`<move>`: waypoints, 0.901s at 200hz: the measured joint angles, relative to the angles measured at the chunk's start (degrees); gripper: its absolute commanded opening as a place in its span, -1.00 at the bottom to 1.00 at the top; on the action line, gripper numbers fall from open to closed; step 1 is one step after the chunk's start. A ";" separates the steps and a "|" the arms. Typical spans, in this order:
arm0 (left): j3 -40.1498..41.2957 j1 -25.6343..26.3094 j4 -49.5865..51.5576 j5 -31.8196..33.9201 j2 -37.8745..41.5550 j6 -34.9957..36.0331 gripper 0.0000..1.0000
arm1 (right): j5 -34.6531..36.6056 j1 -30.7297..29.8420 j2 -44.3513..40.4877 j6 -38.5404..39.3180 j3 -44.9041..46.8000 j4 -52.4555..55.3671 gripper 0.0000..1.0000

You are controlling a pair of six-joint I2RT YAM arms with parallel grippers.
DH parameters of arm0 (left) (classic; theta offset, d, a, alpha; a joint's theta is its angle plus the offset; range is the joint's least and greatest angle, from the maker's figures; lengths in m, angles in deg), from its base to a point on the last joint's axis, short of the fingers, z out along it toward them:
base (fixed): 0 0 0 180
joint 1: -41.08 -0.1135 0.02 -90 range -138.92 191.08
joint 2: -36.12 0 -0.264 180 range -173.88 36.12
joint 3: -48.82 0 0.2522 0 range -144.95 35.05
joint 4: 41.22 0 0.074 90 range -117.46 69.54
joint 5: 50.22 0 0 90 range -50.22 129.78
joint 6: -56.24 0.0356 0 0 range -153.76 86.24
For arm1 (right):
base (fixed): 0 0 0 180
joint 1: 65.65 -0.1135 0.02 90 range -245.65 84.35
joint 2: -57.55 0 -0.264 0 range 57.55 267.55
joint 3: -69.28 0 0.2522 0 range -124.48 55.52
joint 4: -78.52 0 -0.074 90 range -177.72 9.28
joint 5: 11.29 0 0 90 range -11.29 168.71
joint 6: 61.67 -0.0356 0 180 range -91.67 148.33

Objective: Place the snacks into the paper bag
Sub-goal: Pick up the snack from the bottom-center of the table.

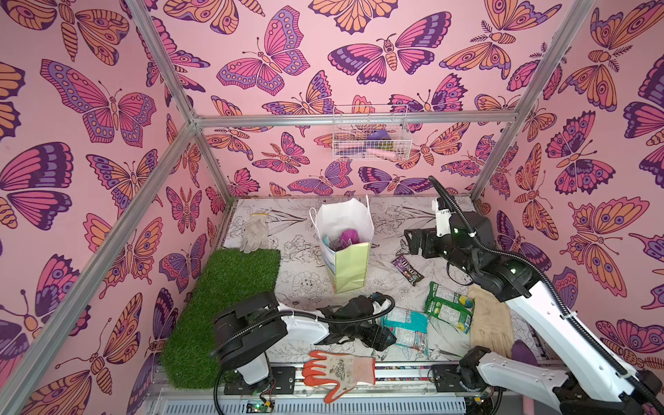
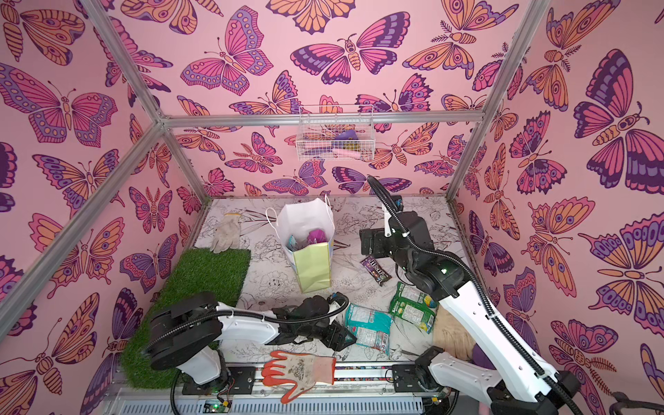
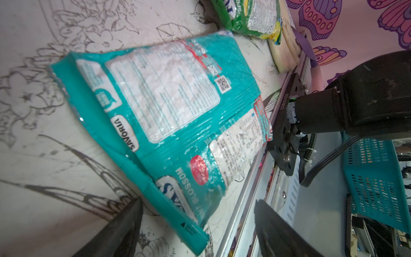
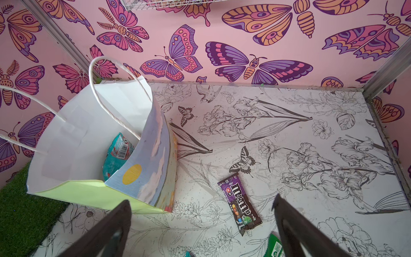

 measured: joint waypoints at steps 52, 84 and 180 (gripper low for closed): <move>-0.39 0.07 -3.87 -2.40 -2.43 -1.66 0.53 | 0.00 0.00 -0.50 -0.59 1.03 -0.02 0.99; -1.55 0.09 -6.23 -3.58 -4.85 -2.89 0.35 | -0.02 0.00 -0.72 -0.83 2.19 -0.04 0.99; -1.38 0.28 -8.33 -1.05 -7.76 -5.75 -0.96 | 0.02 0.48 -2.67 -1.07 3.45 -0.04 0.99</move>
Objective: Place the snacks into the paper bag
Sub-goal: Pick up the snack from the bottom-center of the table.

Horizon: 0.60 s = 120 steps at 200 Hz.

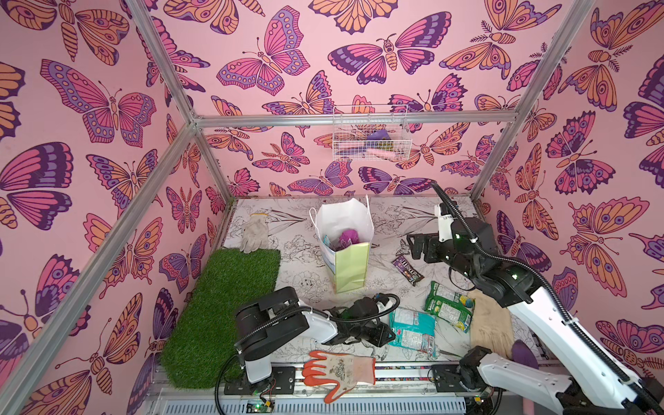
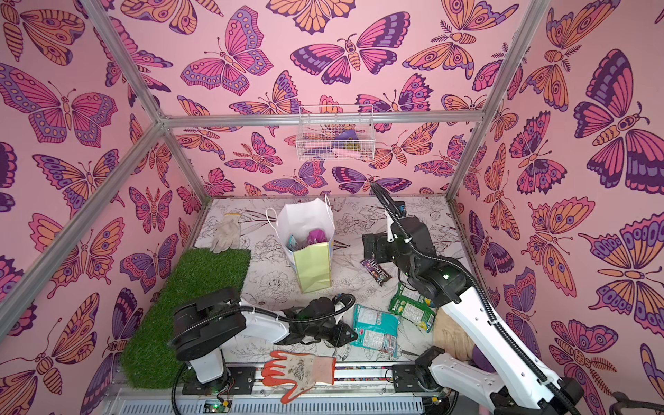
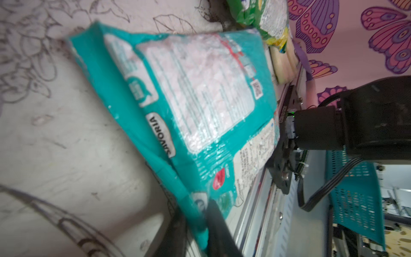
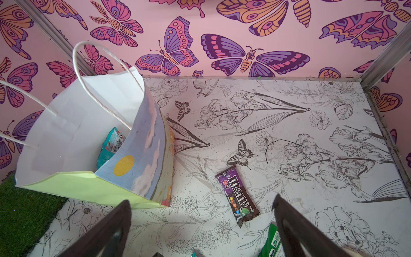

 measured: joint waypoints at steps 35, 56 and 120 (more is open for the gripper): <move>0.50 0.07 0.02 1.20 0.72 0.57 -1.00 | 0.02 0.24 -0.46 -0.22 0.46 0.02 0.99; 1.31 0.07 0.72 2.47 2.54 1.29 -1.00 | 0.20 0.37 -1.11 -0.44 1.05 0.00 0.99; 1.36 0.07 5.92 5.73 10.93 4.92 -1.00 | 1.64 1.05 -3.67 -1.22 4.11 0.02 0.99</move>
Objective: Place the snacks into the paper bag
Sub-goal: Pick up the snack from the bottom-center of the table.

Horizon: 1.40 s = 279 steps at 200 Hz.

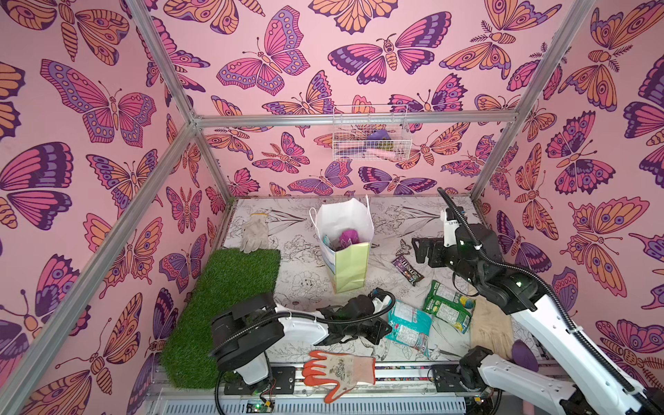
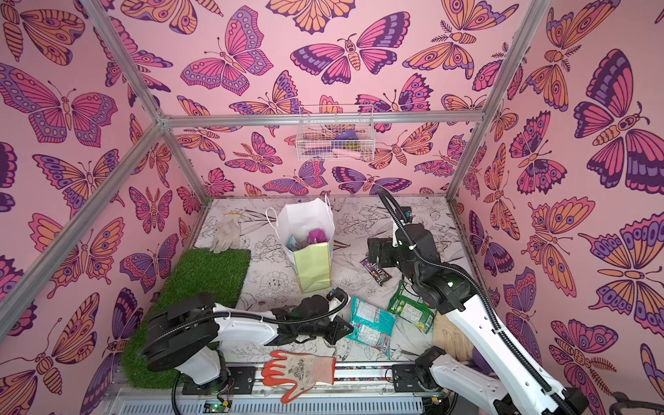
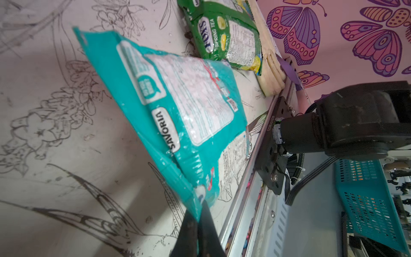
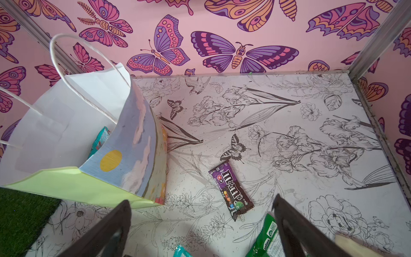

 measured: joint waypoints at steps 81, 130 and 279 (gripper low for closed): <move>-0.22 0.00 4.83 2.23 6.75 3.39 -1.00 | 3.80 2.36 -3.69 -3.04 5.60 0.15 0.99; -2.08 0.00 7.93 2.60 10.45 5.64 -1.00 | 3.82 3.74 -4.68 -4.35 7.67 0.46 0.99; -13.94 0.00 24.52 7.08 23.61 17.25 -1.00 | 3.52 4.81 -7.32 -6.14 11.87 0.46 0.99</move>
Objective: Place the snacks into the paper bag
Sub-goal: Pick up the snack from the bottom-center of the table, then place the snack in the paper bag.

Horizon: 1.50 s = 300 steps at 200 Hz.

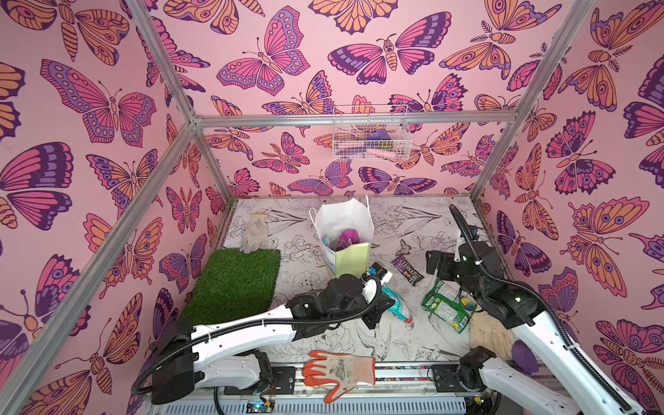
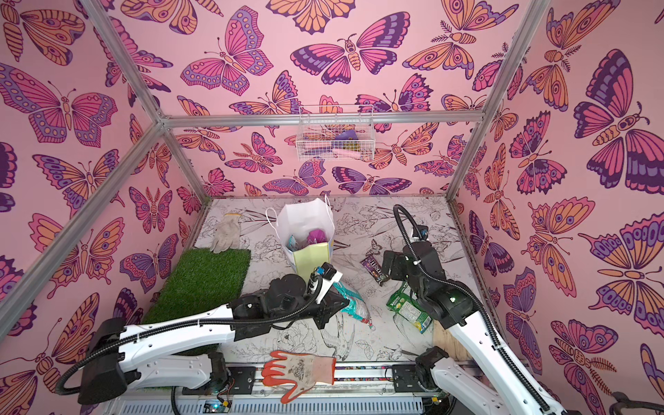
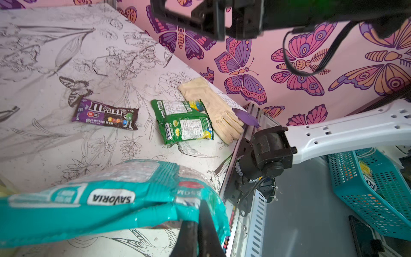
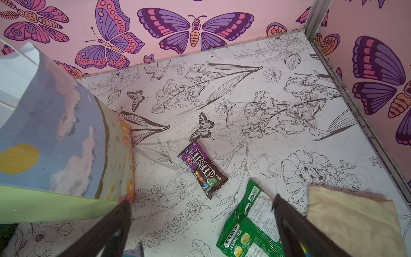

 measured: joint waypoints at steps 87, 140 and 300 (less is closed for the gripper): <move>-8.61 0.00 8.85 2.99 3.87 8.26 -1.00 | -0.09 0.09 -1.03 -1.07 0.98 0.00 0.99; -13.64 0.00 12.46 4.02 4.85 12.63 -1.00 | -0.11 0.09 -1.14 -1.25 1.29 0.02 0.99; -23.76 0.00 19.80 8.28 5.14 24.24 -1.00 | -0.52 0.13 -2.01 -1.44 2.86 0.02 0.99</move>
